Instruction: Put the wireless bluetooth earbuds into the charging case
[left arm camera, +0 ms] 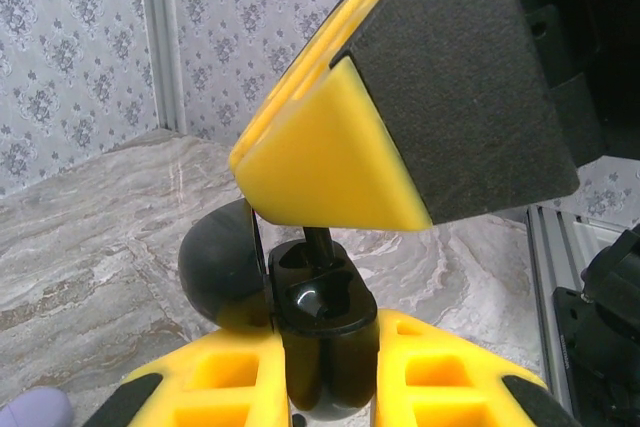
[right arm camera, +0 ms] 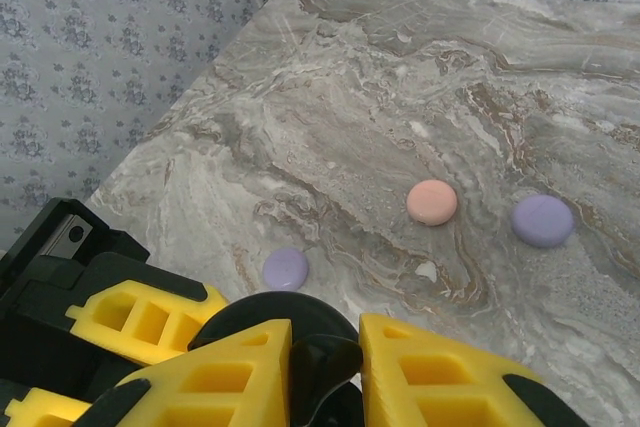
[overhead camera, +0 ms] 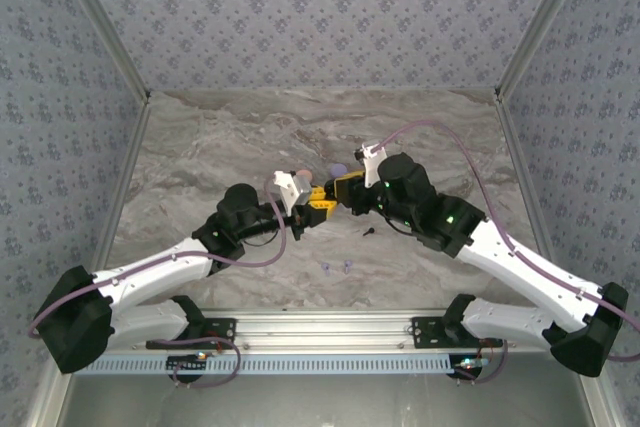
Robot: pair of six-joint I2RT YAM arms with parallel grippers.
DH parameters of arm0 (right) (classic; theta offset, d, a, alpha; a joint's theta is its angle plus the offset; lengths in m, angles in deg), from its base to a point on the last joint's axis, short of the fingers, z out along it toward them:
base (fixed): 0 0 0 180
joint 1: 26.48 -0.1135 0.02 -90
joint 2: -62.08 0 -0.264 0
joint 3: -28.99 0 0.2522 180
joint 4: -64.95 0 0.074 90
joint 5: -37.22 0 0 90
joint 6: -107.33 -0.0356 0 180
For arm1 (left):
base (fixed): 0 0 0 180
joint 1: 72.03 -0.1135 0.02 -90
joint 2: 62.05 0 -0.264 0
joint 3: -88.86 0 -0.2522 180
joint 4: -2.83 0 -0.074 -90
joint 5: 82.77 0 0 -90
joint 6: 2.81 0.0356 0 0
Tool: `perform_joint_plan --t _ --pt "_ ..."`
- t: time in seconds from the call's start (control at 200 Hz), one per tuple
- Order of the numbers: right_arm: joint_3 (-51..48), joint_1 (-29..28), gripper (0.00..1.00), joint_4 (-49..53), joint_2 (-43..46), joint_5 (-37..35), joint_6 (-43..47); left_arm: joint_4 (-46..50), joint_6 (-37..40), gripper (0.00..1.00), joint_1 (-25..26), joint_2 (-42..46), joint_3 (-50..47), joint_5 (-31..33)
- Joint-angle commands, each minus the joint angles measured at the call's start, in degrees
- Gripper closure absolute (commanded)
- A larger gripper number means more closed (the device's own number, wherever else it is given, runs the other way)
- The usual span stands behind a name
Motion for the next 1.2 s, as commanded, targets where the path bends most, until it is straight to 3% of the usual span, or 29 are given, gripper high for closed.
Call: perform_joint_plan --t 0.0,1.194 --pt "2.21 0.61 0.75 3.25 -0.25 2.21 -1.93 -4.34 2.47 0.93 0.63 1.80 0.52 -0.70" --pt "6.99 3.57 0.76 7.68 -0.55 5.03 -5.38 -3.38 6.97 0.93 0.85 2.46 0.60 -1.27"
